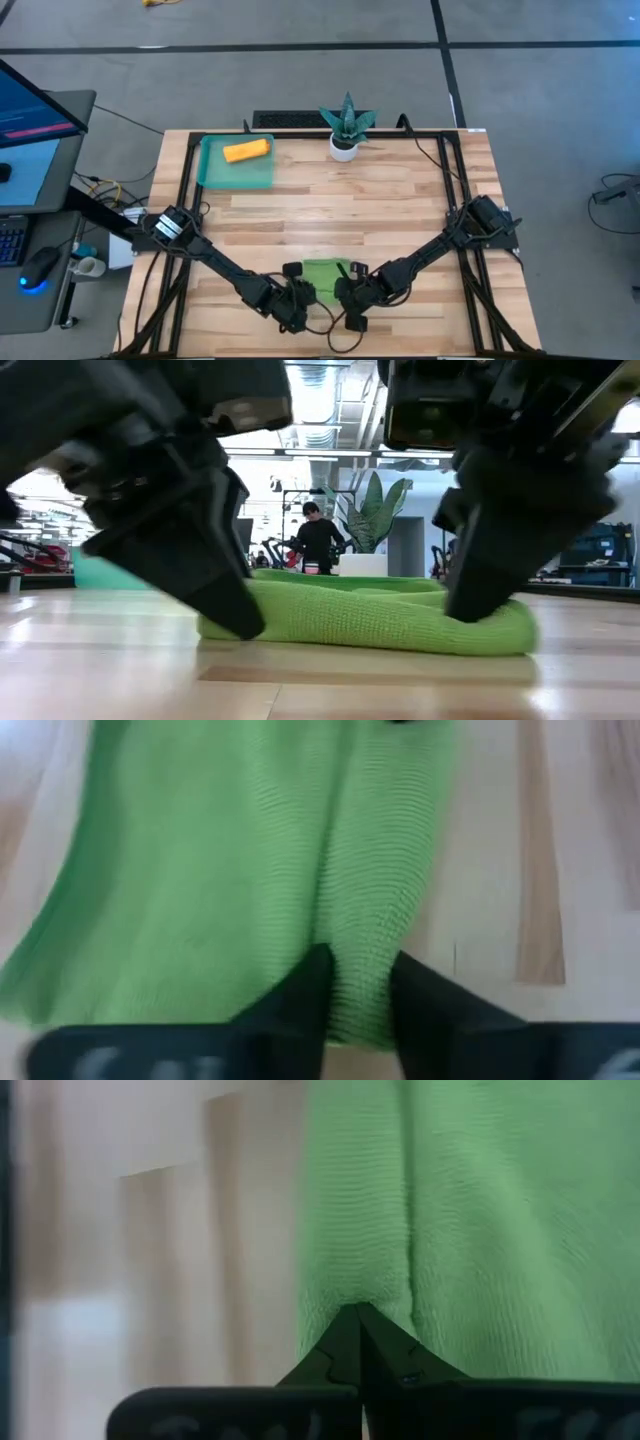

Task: Roll microfiber towels into tight, uniform cylinder then place into a basket
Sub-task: Roll the light green microfiber cloth

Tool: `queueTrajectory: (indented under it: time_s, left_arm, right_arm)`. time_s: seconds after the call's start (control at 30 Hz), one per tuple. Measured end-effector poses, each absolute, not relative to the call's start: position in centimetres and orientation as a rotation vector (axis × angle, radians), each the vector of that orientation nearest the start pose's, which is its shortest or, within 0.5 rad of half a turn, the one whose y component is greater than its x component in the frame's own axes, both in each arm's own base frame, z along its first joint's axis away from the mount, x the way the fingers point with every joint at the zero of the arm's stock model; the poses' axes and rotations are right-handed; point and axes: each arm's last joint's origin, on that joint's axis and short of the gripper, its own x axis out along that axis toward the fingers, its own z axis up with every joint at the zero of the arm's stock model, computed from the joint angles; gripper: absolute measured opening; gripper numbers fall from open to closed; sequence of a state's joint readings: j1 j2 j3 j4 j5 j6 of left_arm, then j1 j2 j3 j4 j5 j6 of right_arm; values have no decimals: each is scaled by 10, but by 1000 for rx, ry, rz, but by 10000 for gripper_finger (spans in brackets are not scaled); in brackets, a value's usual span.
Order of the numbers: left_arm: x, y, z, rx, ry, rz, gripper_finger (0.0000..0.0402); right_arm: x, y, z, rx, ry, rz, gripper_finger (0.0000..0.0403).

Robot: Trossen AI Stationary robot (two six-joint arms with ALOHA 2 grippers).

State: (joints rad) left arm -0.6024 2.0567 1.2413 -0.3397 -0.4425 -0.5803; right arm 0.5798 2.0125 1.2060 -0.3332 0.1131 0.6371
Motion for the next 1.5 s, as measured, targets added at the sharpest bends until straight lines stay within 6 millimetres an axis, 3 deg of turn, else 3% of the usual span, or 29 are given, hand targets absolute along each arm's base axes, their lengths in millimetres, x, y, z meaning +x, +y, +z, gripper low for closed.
queueTrajectory:
  time_s: [0.07,0.13,0.4,0.77,0.93,1.03,1.2,1.37,1.5]
  left_arm:
    - [332,-212,114,5,1002,127,37]
    - [334,-214,116,-29,1012,110,15]
    - [346,-221,130,-176,1069,-25,28]
    - [350,-218,131,-260,1099,-21,25]
    - [350,-216,131,-300,1114,-14,24]
    - [350,-216,131,-305,1119,-21,21]
    - [351,-215,131,-313,1123,-22,23]
    - [353,-212,131,-347,1126,-13,26]
    - [355,-210,131,-361,1125,-8,26]
  right_arm:
    - [324,212,120,220,1163,94,15]
    - [325,216,121,257,1167,147,19]
    - [327,224,122,322,1155,272,36]
    - [336,227,138,250,1185,367,119]
    - [328,237,154,120,1241,373,127]
    - [310,242,166,-37,1271,294,124]
    - [285,261,184,-230,1089,170,119]
    - [273,285,179,-343,896,100,119]
    - [275,287,178,-345,889,117,119]
